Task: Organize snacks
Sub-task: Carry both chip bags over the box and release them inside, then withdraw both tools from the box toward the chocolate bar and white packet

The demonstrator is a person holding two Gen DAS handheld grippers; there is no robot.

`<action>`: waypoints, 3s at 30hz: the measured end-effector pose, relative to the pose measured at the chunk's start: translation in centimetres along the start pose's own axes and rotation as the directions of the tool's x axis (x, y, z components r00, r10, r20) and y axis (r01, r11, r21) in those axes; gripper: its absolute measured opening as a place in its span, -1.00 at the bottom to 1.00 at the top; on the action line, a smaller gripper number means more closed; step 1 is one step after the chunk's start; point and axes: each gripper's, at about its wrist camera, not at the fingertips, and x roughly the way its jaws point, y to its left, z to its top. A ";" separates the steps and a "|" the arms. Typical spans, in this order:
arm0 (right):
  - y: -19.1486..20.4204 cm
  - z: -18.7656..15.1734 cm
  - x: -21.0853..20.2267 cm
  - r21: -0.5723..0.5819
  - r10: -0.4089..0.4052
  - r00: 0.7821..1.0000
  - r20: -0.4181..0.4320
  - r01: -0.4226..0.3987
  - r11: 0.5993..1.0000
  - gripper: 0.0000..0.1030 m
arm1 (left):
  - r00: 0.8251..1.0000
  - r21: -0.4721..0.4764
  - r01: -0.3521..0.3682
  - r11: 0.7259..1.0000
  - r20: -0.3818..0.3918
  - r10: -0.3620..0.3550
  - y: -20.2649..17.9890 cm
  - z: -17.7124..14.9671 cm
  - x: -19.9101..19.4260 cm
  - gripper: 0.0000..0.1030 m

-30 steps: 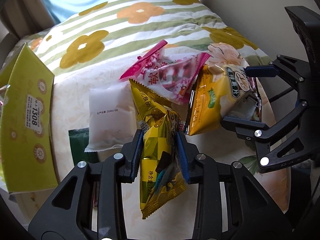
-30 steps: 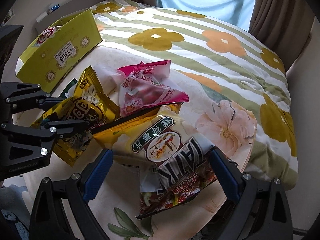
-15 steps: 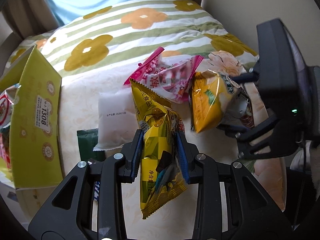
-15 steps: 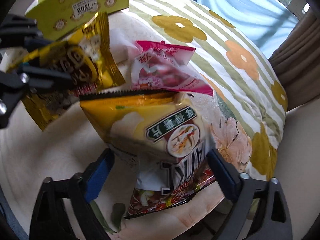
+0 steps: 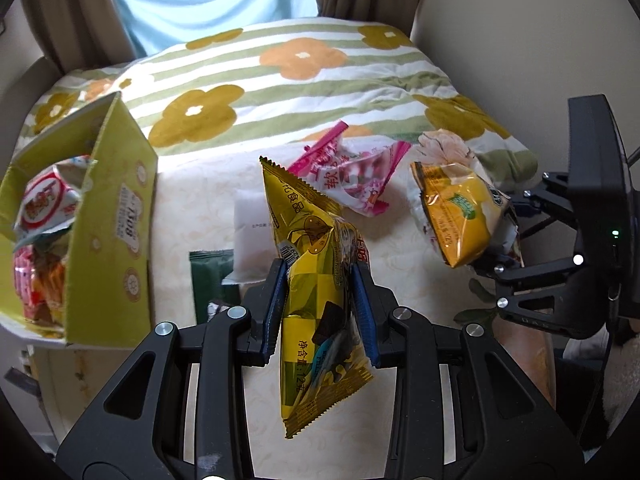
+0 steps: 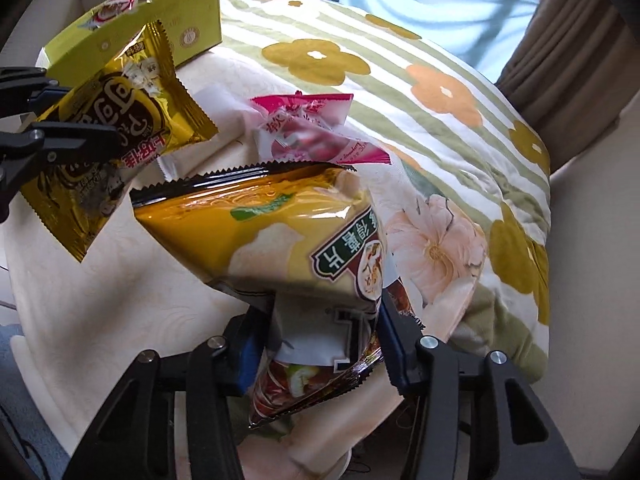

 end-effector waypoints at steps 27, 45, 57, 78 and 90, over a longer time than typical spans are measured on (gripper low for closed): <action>12.6 20.0 -10.5 0.055 0.080 0.952 0.297 -0.100 0.993 -0.09 | 0.971 -0.186 -0.136 0.973 0.170 0.168 25.9 2.6 -11.2 -0.42; 21.0 30.5 -4.4 0.120 0.082 0.974 0.212 -0.109 0.987 -0.10 | 0.994 -0.042 -0.092 0.995 0.048 0.094 35.8 0.2 -5.2 0.99; 21.9 32.9 -3.9 0.086 0.089 0.974 0.206 -0.109 0.990 -0.10 | 0.996 -0.102 -0.074 0.992 0.044 0.079 37.5 -1.2 -6.3 0.99; 23.2 33.0 -3.7 0.044 0.054 0.961 0.270 -0.069 0.997 0.65 | 0.996 -0.164 -0.071 0.984 0.049 0.080 38.4 -1.7 -7.4 0.99; 21.9 29.7 -6.5 0.159 0.023 0.961 0.274 -0.068 0.985 0.65 | 0.996 -0.112 -0.031 0.993 0.083 0.040 36.9 -1.1 -8.7 0.99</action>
